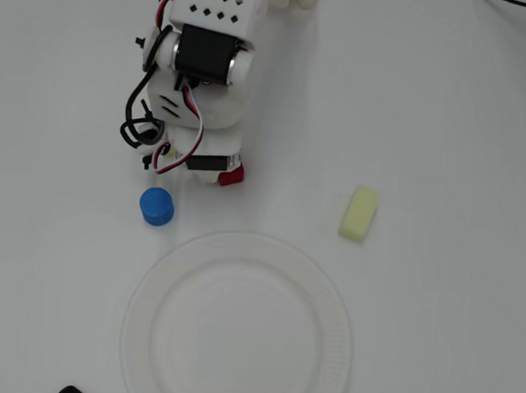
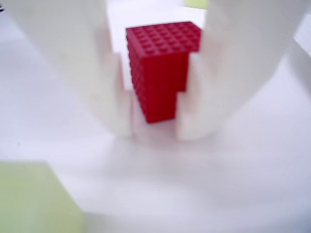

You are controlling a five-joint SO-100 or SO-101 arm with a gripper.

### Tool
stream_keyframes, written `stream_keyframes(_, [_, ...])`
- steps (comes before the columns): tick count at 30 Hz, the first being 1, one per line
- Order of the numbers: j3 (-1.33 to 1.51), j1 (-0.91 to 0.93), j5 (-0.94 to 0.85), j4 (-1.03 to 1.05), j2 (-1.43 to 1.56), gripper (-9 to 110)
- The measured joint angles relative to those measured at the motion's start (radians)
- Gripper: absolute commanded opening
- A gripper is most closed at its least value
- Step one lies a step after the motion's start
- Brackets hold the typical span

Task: Grasp a red block and put it in the dish.

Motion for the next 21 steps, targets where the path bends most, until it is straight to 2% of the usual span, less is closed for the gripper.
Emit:
stream_keyframes(7, [0.000, 0.002, -0.015, 0.005, 0.005, 21])
stream_keyframes(21, [0.064, -0.077, 0.006, 0.066, 0.087, 20])
